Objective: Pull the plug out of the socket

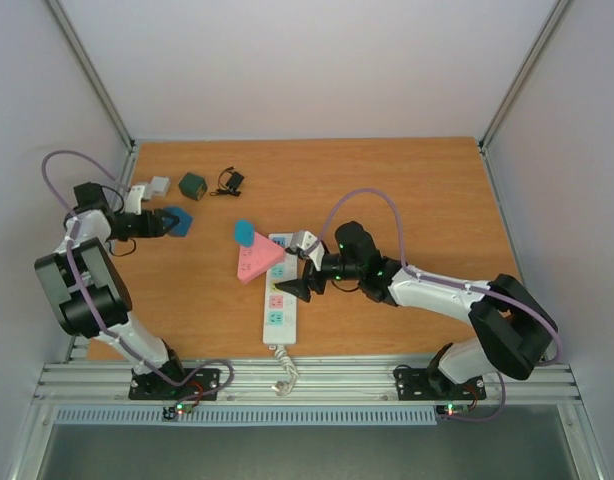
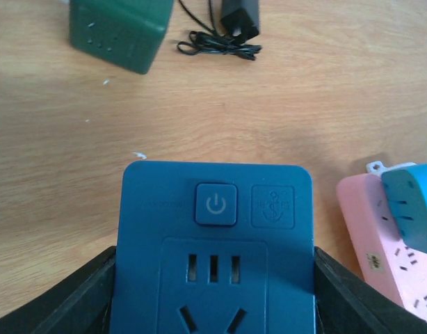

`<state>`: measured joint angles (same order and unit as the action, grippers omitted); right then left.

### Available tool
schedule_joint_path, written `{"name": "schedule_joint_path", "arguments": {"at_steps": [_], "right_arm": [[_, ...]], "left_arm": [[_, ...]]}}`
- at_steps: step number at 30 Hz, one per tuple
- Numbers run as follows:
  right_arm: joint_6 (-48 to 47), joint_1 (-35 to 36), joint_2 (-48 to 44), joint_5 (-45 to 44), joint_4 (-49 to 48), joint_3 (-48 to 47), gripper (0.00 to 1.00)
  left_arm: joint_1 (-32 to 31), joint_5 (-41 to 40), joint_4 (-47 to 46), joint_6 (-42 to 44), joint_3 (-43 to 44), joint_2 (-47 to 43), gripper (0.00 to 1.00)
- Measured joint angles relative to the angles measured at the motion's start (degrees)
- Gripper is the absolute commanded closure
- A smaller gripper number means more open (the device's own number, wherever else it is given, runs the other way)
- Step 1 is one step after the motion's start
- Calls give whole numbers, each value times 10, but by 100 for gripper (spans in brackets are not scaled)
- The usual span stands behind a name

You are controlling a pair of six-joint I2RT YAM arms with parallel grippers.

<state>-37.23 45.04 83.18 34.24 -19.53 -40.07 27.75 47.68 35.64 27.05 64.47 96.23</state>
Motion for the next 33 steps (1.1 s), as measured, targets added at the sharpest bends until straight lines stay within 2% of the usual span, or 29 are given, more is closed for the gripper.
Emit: {"name": "schedule_joint_path", "arguments": {"at_steps": [13,18,26,29,33], "right_arm": [[24,0,-43,-111,29,-23,1],[42,0,-46,-167,7,-22,1],[60,0,-45,-183,13,-29,2],[64,0,-42,-166,38,-47,1],[66,0,-41,-139,66,-71,1]], "left_arm": [[16,-6,-16,-37,63,117,62],[21,-4,-14,-37,81,152,56],[42,30,9,-56,111,189,28],[50,16,3,-59,124,193,20],[64,-13,-11,-63,130,193,3]]}}
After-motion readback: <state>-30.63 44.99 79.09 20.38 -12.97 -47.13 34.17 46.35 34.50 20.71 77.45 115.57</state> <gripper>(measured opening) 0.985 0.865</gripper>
